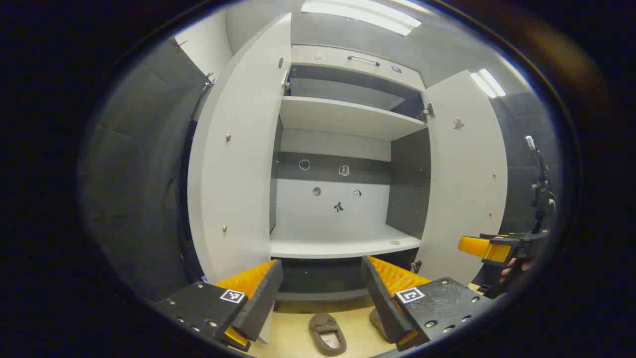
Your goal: Grab one shoe with the right hand and put it into the shoe cabinet, grab the other shoe with the left hand and put it into the shoe cabinet; then close the right door with the right hand and the left door with the left hand.
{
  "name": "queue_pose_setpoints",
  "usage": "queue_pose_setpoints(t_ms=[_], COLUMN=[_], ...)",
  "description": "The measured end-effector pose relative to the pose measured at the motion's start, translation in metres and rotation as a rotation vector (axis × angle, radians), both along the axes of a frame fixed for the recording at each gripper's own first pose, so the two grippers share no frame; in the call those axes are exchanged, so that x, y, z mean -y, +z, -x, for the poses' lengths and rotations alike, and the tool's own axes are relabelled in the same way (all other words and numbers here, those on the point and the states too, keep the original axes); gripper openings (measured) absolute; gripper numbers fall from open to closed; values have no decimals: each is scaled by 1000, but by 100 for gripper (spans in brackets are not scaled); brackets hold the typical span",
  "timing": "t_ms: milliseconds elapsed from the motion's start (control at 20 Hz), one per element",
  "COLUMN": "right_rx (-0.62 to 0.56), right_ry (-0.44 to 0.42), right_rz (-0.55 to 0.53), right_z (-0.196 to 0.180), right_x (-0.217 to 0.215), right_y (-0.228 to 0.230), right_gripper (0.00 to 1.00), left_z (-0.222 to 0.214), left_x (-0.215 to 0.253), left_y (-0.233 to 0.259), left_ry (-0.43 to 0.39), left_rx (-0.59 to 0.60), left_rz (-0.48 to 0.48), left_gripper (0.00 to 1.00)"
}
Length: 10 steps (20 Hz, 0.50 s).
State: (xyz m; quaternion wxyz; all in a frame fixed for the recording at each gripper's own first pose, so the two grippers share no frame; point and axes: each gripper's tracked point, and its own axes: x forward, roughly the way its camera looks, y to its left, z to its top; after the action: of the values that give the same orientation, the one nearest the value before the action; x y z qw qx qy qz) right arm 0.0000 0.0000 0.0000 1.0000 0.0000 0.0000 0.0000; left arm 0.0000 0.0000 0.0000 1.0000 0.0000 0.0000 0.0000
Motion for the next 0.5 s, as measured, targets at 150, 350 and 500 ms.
queue_pose_setpoints(t_ms=[150,350,500], right_rx=[3,3,8], right_ry=[18,38,41], right_rz=[16,26,31], right_z=[-1,-3,-3], right_x=[-4,-9,-10], right_y=[2,5,7], right_gripper=[98,98,98], left_z=[2,4,6], left_x=[1,1,-1], left_y=[0,-1,-2], left_ry=[8,17,23], left_rx=[3,2,2], left_rz=[-18,-32,-34], left_gripper=[93,93,93])
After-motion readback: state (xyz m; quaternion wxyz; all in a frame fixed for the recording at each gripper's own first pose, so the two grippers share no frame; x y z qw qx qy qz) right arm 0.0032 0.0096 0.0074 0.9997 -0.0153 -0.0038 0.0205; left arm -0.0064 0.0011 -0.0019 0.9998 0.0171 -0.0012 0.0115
